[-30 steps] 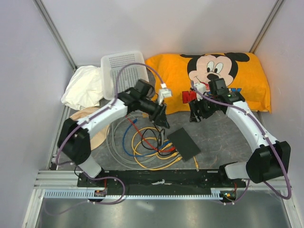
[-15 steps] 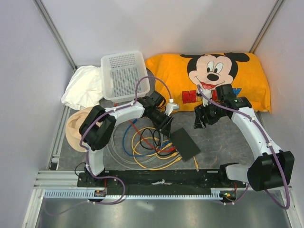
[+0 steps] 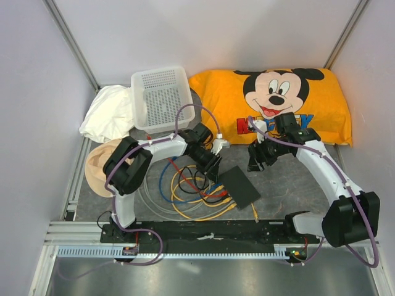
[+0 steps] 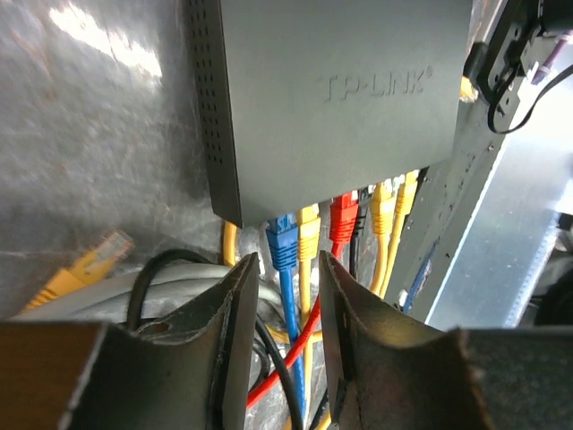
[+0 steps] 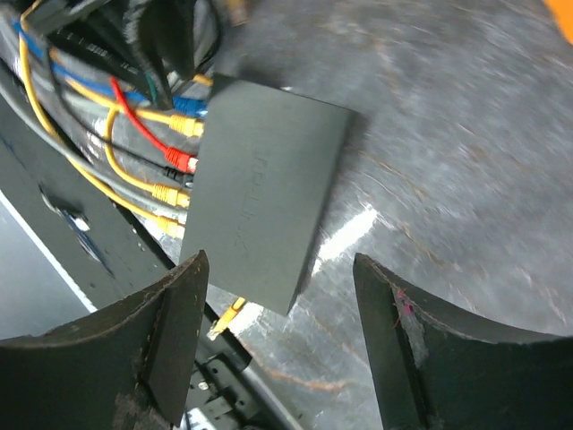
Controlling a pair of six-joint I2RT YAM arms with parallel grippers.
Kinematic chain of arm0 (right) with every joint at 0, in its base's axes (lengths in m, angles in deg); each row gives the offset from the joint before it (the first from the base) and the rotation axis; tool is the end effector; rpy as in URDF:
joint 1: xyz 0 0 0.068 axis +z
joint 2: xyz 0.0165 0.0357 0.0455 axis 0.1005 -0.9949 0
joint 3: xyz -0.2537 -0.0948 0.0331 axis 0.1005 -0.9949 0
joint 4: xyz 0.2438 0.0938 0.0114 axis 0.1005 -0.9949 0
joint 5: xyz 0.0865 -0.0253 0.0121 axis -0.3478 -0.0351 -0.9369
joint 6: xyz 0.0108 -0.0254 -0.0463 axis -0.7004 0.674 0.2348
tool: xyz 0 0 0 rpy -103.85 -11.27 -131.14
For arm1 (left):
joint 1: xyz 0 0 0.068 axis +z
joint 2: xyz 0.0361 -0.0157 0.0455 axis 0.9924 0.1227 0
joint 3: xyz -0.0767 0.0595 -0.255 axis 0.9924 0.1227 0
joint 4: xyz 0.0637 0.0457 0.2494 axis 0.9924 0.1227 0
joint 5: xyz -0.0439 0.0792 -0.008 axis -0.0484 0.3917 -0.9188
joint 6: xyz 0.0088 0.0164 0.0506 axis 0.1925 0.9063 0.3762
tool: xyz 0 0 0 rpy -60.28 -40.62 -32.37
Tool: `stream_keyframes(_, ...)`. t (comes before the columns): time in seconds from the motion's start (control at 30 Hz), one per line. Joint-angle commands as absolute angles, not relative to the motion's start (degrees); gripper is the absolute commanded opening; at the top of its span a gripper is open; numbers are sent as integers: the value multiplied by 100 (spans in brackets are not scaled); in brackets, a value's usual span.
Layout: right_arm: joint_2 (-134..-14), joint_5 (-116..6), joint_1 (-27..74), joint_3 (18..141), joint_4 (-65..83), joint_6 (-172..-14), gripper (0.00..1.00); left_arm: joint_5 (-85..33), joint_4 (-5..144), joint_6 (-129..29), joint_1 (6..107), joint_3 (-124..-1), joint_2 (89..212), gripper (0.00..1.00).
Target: Pull the plug from the switch port
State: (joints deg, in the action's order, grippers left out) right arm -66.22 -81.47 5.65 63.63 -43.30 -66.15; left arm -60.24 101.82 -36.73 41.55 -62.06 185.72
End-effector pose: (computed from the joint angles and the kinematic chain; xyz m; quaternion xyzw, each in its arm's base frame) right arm 0.2299 0.0665 0.2716 -0.3107 0.8858 0.2679 0.2168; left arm 0.2678 -0.2682 0.1601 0.3953 0.8285 -0.3948 0.0388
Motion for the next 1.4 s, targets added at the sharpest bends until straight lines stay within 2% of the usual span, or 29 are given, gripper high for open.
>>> stream_keyframes(0.0, -6346, -8245, 952, 6065, -3940, -6127, 75, -6451, 9851, -4312, 4357, -5804, 18379, 41)
stream_keyframes(0.13, -6537, -7938, 1311, 5862, -3614, -6197, 75, -6663, 9412, -4674, 4560, -5742, 18572, 43)
stream_keyframes(0.37, -7434, -8017, 1620, 6205, -3500, -6294, 74, -7427, 8884, -5185, 4981, -5619, 18880, 45)
stream_keyframes(0.73, -8322, -7069, 1814, 6038, -2684, -7040, 69, -8034, 8496, -5255, 4964, -5557, 19091, 41)
stream_keyframes(1.03, -8876, -6680, 1954, 6178, -2647, -7234, 68, -7736, 8435, -5238, 4833, -5548, 19205, 48)
stream_keyframes(1.17, -8885, -6461, 1972, 6161, -2603, -7313, 70, -7244, 8549, -4957, 4675, -5575, 19214, 53)
stream_keyframes(1.37, -8990, -6557, 1981, 6187, -2586, -7340, 70, -7392, 8610, -5009, 4630, -5724, 19495, 46)
